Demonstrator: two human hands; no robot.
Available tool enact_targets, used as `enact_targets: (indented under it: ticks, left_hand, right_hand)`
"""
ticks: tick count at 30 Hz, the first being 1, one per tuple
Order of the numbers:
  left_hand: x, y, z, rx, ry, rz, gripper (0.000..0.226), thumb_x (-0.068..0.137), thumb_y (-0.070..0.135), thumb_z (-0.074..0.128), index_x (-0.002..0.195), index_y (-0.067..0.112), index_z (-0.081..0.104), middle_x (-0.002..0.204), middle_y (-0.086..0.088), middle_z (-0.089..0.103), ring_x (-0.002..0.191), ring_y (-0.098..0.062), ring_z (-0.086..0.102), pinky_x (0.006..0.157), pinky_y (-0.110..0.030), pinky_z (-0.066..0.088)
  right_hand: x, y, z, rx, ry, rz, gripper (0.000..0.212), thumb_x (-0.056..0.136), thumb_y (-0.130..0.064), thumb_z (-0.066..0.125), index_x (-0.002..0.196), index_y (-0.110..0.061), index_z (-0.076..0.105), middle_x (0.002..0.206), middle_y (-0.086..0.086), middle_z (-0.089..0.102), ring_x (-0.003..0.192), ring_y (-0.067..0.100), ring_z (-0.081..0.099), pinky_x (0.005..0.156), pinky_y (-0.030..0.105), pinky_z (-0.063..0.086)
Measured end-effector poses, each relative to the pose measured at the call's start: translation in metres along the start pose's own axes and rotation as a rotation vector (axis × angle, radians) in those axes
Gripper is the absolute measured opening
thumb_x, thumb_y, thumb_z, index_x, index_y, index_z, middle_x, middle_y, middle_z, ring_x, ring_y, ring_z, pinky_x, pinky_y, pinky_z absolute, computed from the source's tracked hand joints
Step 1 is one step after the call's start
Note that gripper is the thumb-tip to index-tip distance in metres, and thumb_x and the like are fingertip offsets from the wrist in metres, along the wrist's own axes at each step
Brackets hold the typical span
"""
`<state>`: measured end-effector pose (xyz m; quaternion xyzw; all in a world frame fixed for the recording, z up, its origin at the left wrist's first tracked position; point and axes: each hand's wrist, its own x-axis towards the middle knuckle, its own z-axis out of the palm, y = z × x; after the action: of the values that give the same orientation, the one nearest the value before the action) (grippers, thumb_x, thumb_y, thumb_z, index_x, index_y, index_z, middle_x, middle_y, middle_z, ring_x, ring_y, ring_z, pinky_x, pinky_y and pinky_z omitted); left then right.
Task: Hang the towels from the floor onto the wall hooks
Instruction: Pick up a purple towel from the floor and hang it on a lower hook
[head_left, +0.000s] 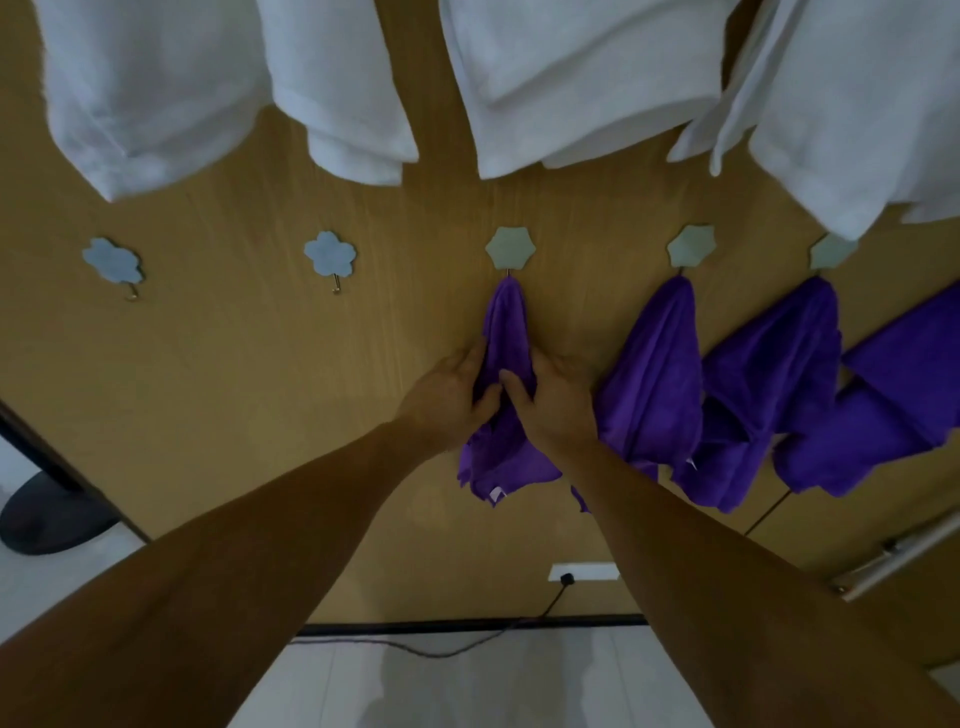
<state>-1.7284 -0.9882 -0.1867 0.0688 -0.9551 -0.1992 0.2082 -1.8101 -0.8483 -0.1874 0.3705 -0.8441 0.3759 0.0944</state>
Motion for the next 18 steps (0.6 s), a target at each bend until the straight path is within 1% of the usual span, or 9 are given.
enact_targets:
  ticks: [2, 5, 8, 11, 12, 13, 15, 17, 18]
  left_hand:
    - [-0.007, -0.003, 0.003, 0.024, -0.084, -0.034, 0.066, 0.091, 0.025, 0.055, 0.148, 0.010, 0.026, 0.140, -0.013, 0.044, 0.114, -0.031, 0.053, 0.088, -0.035, 0.045]
    - [-0.007, -0.002, 0.005, 0.067, -0.086, -0.141, 0.040, 0.088, 0.008, 0.052, 0.127, 0.002, 0.047, 0.122, -0.018, 0.053, 0.101, -0.037, 0.058, 0.073, -0.032, 0.039]
    - [-0.006, -0.001, 0.006, 0.014, -0.095, -0.182, 0.037, 0.083, 0.004, 0.053, 0.120, -0.001, 0.051, 0.119, -0.021, 0.055, 0.103, -0.039, 0.056, 0.081, -0.039, 0.045]
    - [-0.016, -0.009, 0.005, 0.045, -0.093, -0.287, 0.053, 0.081, 0.012, 0.057, 0.133, 0.006, 0.046, 0.128, -0.016, 0.051, 0.116, -0.038, 0.049, 0.093, -0.046, 0.046]
    - [-0.021, -0.016, 0.008, 0.060, -0.162, -0.350, 0.057, 0.084, 0.015, 0.056, 0.139, 0.010, 0.042, 0.134, -0.014, 0.049, 0.121, -0.036, 0.047, 0.097, -0.046, 0.044]
    - [-0.028, -0.021, 0.010, 0.082, -0.300, -0.381, 0.056, 0.088, 0.017, 0.054, 0.142, 0.011, 0.039, 0.139, -0.013, 0.047, 0.126, -0.034, 0.045, 0.102, -0.042, 0.041]
    - [-0.046, -0.027, 0.013, 0.135, -0.608, -0.456, 0.044, 0.099, 0.018, 0.041, 0.142, 0.006, 0.042, 0.147, -0.013, 0.041, 0.135, -0.029, 0.039, 0.110, -0.034, 0.033]
    - [-0.061, -0.032, 0.012, 0.199, -0.756, -0.527, 0.041, 0.102, 0.020, 0.033, 0.136, 0.002, 0.047, 0.147, -0.014, 0.041, 0.135, -0.028, 0.038, 0.111, -0.033, 0.031]
    - [-0.067, -0.035, 0.012, 0.224, -0.773, -0.506, 0.042, 0.102, 0.023, 0.033, 0.135, 0.002, 0.048, 0.146, -0.015, 0.042, 0.134, -0.027, 0.040, 0.110, -0.033, 0.033]
  right_hand:
    - [-0.004, 0.008, 0.004, -0.078, -0.024, 0.038, 0.046, 0.094, -0.029, 0.056, 0.133, -0.007, 0.052, 0.121, 0.013, 0.063, 0.112, 0.030, 0.055, 0.099, 0.043, 0.042]
    - [-0.014, 0.013, 0.011, -0.183, -0.057, 0.058, 0.051, 0.090, -0.028, 0.060, 0.136, -0.010, 0.048, 0.126, 0.009, 0.060, 0.117, 0.029, 0.054, 0.101, 0.042, 0.041]
    - [-0.023, 0.010, 0.015, -0.081, -0.040, 0.144, 0.058, 0.089, -0.027, 0.062, 0.141, -0.011, 0.041, 0.141, 0.009, 0.045, 0.126, 0.029, 0.045, 0.104, 0.043, 0.040]
    - [-0.030, 0.010, 0.014, -0.060, -0.038, 0.224, 0.068, 0.087, -0.033, 0.065, 0.145, -0.013, 0.035, 0.145, 0.011, 0.036, 0.128, 0.031, 0.042, 0.104, 0.045, 0.041]
    - [-0.033, 0.011, 0.014, -0.096, -0.097, 0.261, 0.072, 0.086, -0.036, 0.064, 0.146, -0.012, 0.032, 0.143, 0.012, 0.039, 0.128, 0.032, 0.041, 0.103, 0.046, 0.041]
    - [-0.035, 0.012, 0.013, -0.136, -0.182, 0.313, 0.074, 0.086, -0.039, 0.063, 0.146, -0.010, 0.031, 0.141, 0.013, 0.042, 0.128, 0.033, 0.042, 0.102, 0.046, 0.042]
    - [-0.043, 0.014, 0.012, -0.196, -0.377, 0.439, 0.063, 0.088, -0.043, 0.059, 0.135, -0.005, 0.042, 0.133, 0.015, 0.051, 0.124, 0.034, 0.048, 0.097, 0.041, 0.044]
    - [-0.054, 0.012, 0.010, -0.207, -0.532, 0.551, 0.055, 0.090, -0.041, 0.058, 0.128, -0.002, 0.049, 0.128, 0.018, 0.054, 0.119, 0.035, 0.053, 0.092, 0.038, 0.044]
    - [-0.060, 0.010, 0.008, -0.210, -0.569, 0.583, 0.054, 0.089, -0.039, 0.059, 0.129, -0.003, 0.050, 0.128, 0.019, 0.054, 0.118, 0.036, 0.053, 0.091, 0.038, 0.044]
